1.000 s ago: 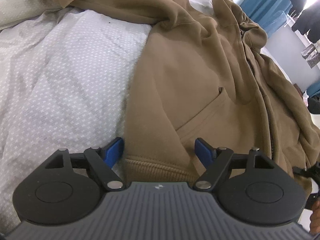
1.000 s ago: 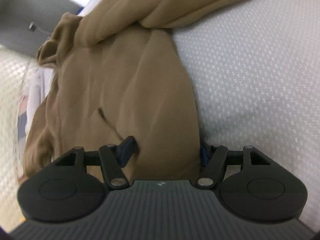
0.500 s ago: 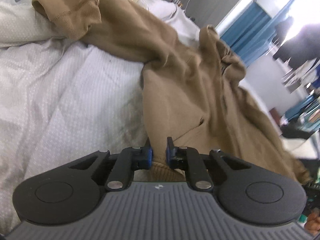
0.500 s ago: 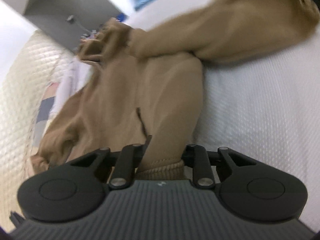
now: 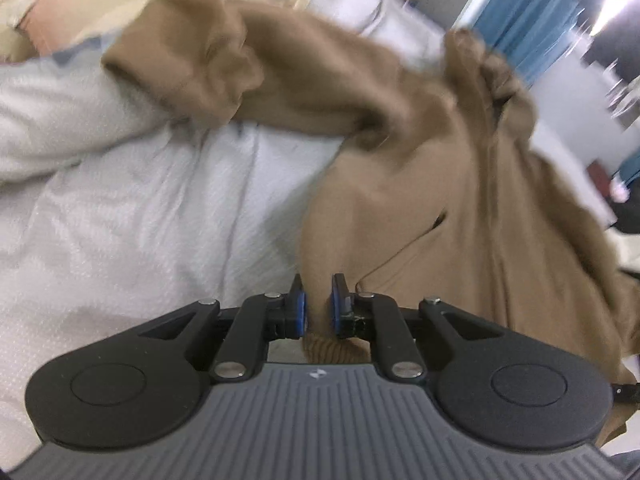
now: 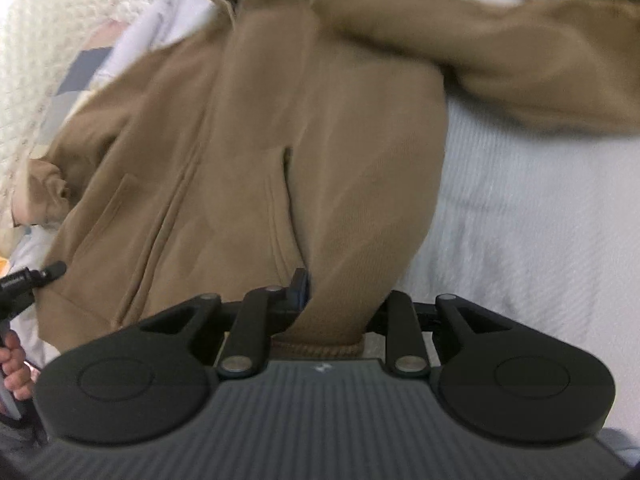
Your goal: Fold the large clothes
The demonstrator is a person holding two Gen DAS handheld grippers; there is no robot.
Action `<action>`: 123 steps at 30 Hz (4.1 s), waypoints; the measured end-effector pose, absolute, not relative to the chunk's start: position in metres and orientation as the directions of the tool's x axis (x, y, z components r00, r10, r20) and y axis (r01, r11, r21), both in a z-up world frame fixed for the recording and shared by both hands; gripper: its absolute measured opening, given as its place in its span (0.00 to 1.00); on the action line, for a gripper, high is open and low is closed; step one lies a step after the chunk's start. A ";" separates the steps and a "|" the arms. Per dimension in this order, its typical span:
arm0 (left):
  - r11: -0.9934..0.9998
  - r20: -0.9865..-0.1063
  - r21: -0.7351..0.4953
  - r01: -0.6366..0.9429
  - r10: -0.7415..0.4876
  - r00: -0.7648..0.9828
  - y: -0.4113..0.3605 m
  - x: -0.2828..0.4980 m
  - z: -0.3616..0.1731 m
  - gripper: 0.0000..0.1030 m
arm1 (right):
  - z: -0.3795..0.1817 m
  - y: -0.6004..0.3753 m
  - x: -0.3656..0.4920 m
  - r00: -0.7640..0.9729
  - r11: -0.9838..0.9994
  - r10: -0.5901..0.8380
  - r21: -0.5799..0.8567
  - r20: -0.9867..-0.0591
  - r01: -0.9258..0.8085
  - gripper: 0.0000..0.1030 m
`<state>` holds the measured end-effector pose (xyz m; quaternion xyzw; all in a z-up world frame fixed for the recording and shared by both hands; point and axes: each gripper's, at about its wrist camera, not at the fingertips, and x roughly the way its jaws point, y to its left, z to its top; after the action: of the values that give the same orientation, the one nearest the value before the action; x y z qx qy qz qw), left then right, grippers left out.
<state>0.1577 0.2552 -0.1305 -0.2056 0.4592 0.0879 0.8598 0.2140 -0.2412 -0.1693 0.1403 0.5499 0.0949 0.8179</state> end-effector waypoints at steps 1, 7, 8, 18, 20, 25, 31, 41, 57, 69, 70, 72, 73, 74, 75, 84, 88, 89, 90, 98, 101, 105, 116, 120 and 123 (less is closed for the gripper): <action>0.894 -0.841 -0.268 -0.360 -0.035 0.540 0.259 0.161 -0.138 0.14 | -0.176 -0.241 0.217 0.365 0.940 0.311 0.340 -0.878 0.017 0.23; 0.881 -0.886 -0.241 -0.407 -0.028 0.463 0.265 0.168 -0.166 0.15 | -0.225 -0.248 0.223 0.312 0.930 0.313 0.356 -0.897 0.093 0.24; 0.887 -0.888 -0.225 -0.404 -0.015 0.461 0.262 0.168 -0.165 0.16 | -0.225 -0.250 0.225 0.313 0.927 0.317 0.362 -0.895 0.095 0.24; 0.935 -0.836 -0.140 -0.325 0.064 0.545 0.231 0.152 -0.123 0.60 | -0.175 -0.287 0.202 0.366 0.898 0.377 0.433 -0.851 0.081 0.57; 0.946 -0.813 -0.116 -0.304 0.086 0.576 0.218 0.148 -0.106 0.63 | -0.161 -0.300 0.199 0.401 0.887 0.391 0.456 -0.828 0.076 0.68; 0.966 -0.748 -0.112 -0.233 0.073 0.659 0.168 0.136 -0.063 0.65 | -0.128 -0.335 0.193 0.510 0.874 0.383 0.481 -0.770 0.070 0.70; 0.985 -0.697 -0.159 -0.070 -0.062 0.714 0.070 0.114 -0.015 0.65 | -0.113 -0.386 0.195 0.690 0.929 0.204 0.360 -0.694 0.087 0.70; 0.975 -0.667 -0.168 0.143 -0.219 0.712 -0.071 0.065 0.038 0.65 | -0.176 -0.496 0.224 0.719 0.875 0.018 0.359 -0.695 0.326 0.70; 0.960 -0.720 -0.256 0.113 -0.267 0.641 -0.044 0.137 -0.007 0.65 | -0.229 -0.540 0.261 0.745 0.795 -0.074 0.411 -0.663 0.445 0.70; 0.906 -0.748 -0.415 0.079 -0.389 0.537 -0.024 0.187 -0.023 0.65 | -0.243 -0.558 0.286 0.789 0.747 -0.105 0.476 -0.606 0.464 0.72; 0.904 -0.745 -0.422 0.066 -0.387 0.544 -0.022 0.188 -0.023 0.65 | -0.243 -0.558 0.286 0.794 0.742 -0.103 0.486 -0.599 0.463 0.72; 0.905 -0.752 -0.421 0.061 -0.386 0.534 -0.024 0.194 -0.026 0.65 | -0.245 -0.561 0.286 0.804 0.736 -0.097 0.502 -0.586 0.455 0.72; 0.905 -0.757 -0.422 0.058 -0.387 0.527 -0.026 0.195 -0.029 0.65 | -0.245 -0.562 0.287 0.808 0.736 -0.096 0.505 -0.582 0.451 0.72; 0.905 -0.767 -0.423 0.049 -0.387 0.512 -0.028 0.198 -0.033 0.65 | -0.245 -0.567 0.285 0.813 0.736 -0.094 0.510 -0.575 0.446 0.72; 0.899 -0.776 -0.436 0.040 -0.398 0.490 -0.028 0.202 -0.037 0.65 | -0.244 -0.573 0.285 0.819 0.733 -0.090 0.519 -0.566 0.439 0.72; 0.927 -0.790 -0.374 0.002 -0.320 0.523 -0.038 0.216 -0.074 0.65 | -0.252 -0.593 0.284 0.916 0.654 -0.053 0.679 -0.399 0.334 0.72; 0.952 -0.782 -0.303 -0.039 -0.225 0.581 -0.025 0.219 -0.104 0.65 | -0.251 -0.595 0.289 0.943 0.663 -0.037 0.697 -0.332 0.272 0.72; 0.960 -0.781 -0.272 -0.057 -0.186 0.596 -0.020 0.220 -0.113 0.65 | -0.250 -0.595 0.290 0.944 0.669 -0.043 0.692 -0.328 0.271 0.71; 0.970 -0.777 -0.232 -0.073 -0.139 0.614 -0.016 0.222 -0.122 0.65 | -0.249 -0.595 0.291 0.943 0.673 -0.050 0.686 -0.330 0.275 0.70; 0.979 -0.787 -0.120 -0.167 0.010 0.617 0.029 0.234 -0.180 0.65 | -0.206 -0.562 0.284 0.906 0.780 -0.091 0.535 -0.413 0.323 0.26; 0.972 -0.794 -0.157 -0.177 -0.017 0.608 0.046 0.239 -0.192 0.65 | -0.177 -0.555 0.274 0.913 0.804 -0.105 0.507 -0.394 0.311 0.25; 0.977 -0.767 -0.137 -0.161 -0.002 0.642 0.049 0.244 -0.191 0.65 | -0.129 -0.550 0.261 0.936 0.825 -0.134 0.486 -0.325 0.287 0.22; 0.962 -0.758 -0.213 -0.169 -0.054 0.650 0.064 0.249 -0.190 0.65 | -0.009 -0.593 0.272 0.883 0.774 -0.401 0.425 -0.245 0.469 0.20; 0.965 -0.755 -0.203 -0.168 -0.044 0.655 0.068 0.251 -0.186 0.65 | 0.008 -0.572 0.296 0.864 0.789 -0.441 0.354 -0.244 0.503 0.19; 0.963 -0.746 -0.215 -0.164 -0.054 0.664 0.072 0.250 -0.180 0.65 | 0.017 -0.548 0.311 0.871 0.805 -0.433 0.336 -0.233 0.490 0.19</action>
<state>0.2499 0.0716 -0.1804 -0.1329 0.4089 0.0306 0.9023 0.3115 -0.5479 0.0173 0.1959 0.0724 -0.2435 0.9471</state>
